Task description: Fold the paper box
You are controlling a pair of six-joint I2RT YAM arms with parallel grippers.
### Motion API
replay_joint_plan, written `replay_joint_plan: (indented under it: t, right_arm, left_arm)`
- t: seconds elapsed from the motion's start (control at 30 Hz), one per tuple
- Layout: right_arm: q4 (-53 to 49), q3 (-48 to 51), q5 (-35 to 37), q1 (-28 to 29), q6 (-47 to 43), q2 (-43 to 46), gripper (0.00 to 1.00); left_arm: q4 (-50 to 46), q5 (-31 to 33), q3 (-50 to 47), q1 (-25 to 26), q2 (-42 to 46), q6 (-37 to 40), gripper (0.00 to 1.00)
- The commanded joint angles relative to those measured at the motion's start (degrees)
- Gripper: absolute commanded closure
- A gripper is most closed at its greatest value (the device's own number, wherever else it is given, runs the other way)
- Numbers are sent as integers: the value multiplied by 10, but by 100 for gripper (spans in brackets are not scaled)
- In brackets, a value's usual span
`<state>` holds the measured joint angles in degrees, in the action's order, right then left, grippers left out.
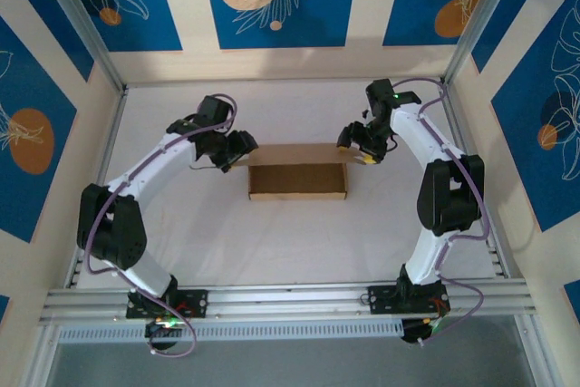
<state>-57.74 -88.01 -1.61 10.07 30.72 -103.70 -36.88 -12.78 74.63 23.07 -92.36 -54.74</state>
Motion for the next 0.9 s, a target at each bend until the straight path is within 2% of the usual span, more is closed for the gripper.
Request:
replay_joint_plan:
  t: [0.0,0.43,0.63,0.87]
  right_arm:
    - [-18,-19,23,1,6,22,23]
    - [-82,-118,104,0,-28,-23,19]
    - [-108,-174,1,8,-33,-100,20]
    - [-83,-120,-92,6,-4,-112,21]
  left_arm:
    - [0,16,-7,5,13,-7,39]
    - [-7,29,13,6,4,8,40]
    - [-11,33,22,6,-3,9,41]
    - [-1,27,26,6,-14,3,41]
